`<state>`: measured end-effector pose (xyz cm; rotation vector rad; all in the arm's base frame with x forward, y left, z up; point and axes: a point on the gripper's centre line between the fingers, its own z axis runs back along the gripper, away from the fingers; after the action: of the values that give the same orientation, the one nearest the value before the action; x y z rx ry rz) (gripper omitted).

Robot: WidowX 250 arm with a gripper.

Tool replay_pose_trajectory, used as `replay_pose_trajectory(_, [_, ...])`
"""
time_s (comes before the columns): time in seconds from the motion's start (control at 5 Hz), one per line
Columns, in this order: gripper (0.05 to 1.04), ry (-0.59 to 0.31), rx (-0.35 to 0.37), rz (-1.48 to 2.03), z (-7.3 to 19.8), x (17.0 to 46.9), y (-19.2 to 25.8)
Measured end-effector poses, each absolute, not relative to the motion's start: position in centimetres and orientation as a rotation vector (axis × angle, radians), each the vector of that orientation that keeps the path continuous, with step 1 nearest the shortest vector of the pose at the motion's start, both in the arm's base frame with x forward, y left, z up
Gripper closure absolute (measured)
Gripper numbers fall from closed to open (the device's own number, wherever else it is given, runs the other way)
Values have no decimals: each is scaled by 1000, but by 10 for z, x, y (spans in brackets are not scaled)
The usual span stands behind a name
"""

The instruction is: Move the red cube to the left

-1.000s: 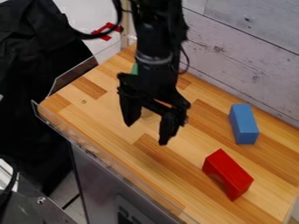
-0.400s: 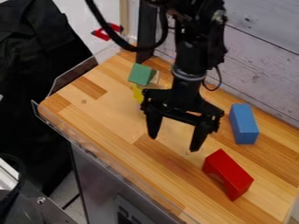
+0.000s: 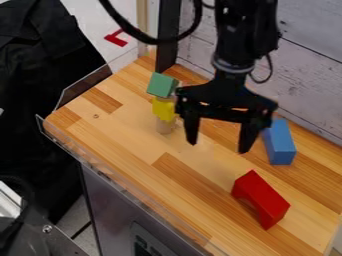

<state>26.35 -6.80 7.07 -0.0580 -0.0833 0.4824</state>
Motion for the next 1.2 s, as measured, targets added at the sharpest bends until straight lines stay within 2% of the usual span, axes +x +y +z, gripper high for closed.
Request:
replay_pose_trajectory(0.2, [84, -125, -81, 575, 78, 275, -83])
replay_pose_trajectory(0.4, [84, -82, -38, 678, 63, 281, -93])
replay_pose_trajectory(0.8, [84, -111, -53, 924, 60, 285, -100])
replay_pose_trajectory(1.2, [84, -77, -57, 1095, 53, 281, -104])
